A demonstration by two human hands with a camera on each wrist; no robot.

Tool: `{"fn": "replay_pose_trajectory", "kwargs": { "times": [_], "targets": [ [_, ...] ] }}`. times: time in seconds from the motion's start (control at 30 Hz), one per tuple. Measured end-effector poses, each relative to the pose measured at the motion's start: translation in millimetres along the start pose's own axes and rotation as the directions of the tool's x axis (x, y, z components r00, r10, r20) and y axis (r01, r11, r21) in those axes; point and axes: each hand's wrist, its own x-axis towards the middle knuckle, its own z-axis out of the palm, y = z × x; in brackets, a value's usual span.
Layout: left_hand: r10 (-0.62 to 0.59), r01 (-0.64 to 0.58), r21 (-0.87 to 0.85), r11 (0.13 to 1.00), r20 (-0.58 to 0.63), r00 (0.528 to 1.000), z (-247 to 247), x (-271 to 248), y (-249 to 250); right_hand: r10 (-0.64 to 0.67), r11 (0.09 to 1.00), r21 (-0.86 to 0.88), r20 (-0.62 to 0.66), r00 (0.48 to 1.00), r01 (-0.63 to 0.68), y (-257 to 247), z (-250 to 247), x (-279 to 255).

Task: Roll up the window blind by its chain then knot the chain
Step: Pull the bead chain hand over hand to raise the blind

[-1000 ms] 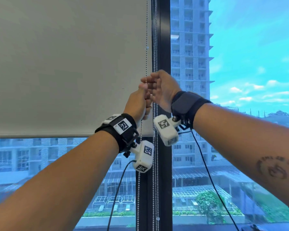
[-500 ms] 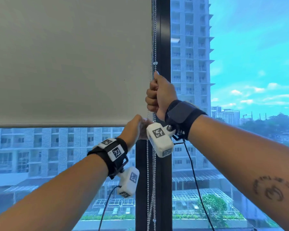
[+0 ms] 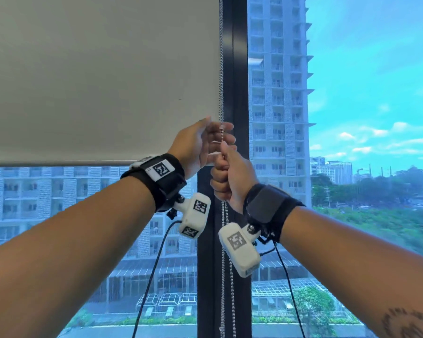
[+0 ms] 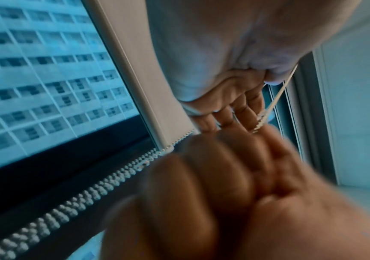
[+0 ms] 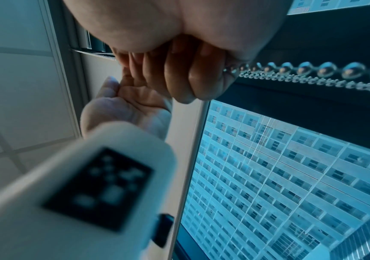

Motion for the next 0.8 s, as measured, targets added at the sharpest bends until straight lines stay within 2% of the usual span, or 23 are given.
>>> {"fn": "replay_pose_trajectory", "kwargs": {
  "times": [0.07,0.2,0.27,0.33,0.4,0.47,0.5,0.57,0.67,0.8],
  "targets": [
    [0.010,-0.010,-0.033,0.999,0.006,1.000,5.3,3.8,5.9,0.017,1.000,-0.025,-0.001,1.000,-0.017,3.2,-3.5,-2.8],
    [0.023,-0.023,0.005,1.000,-0.029,0.999,19.4,8.2,2.6,0.088,0.992,-0.094,0.032,0.996,-0.084,5.4,-9.4,-2.0],
    [0.050,-0.048,0.041,0.998,-0.055,0.997,26.0,8.4,-1.8,0.092,0.975,-0.209,0.083,0.992,-0.073,3.3,-14.8,3.9],
    [0.119,-0.104,0.151,0.983,-0.092,0.989,29.7,9.3,-6.9,0.120,0.913,-0.405,0.170,0.978,-0.042,-5.5,-22.5,7.0],
    [0.209,-0.168,0.303,0.938,-0.108,0.972,29.3,10.3,-11.2,0.171,0.810,-0.586,0.246,0.954,0.006,-18.6,-29.5,10.9],
    [0.284,-0.216,0.425,0.879,-0.104,0.953,27.3,10.5,-15.6,0.207,0.749,-0.662,0.237,0.949,0.002,-34.6,-34.9,16.6],
    [0.313,-0.228,0.472,0.851,-0.108,0.944,27.4,8.8,-17.3,0.198,0.752,-0.659,0.219,0.955,-0.005,-42.8,-38.1,20.3],
    [0.321,-0.227,0.488,0.843,-0.117,0.940,29.8,4.0,-20.3,0.141,0.826,-0.564,0.212,0.967,0.004,-59.8,-42.1,28.5],
    [0.222,-0.177,0.323,0.930,-0.107,0.969,34.7,-5.3,-27.9,0.065,0.953,-0.302,0.180,0.982,-0.008,-83.6,-40.9,40.7],
    [0.147,-0.112,0.288,0.951,-0.101,0.984,34.4,-14.6,-46.2,0.019,0.986,-0.169,0.125,0.992,0.002,-102.6,-20.2,49.3]
  ]
}}
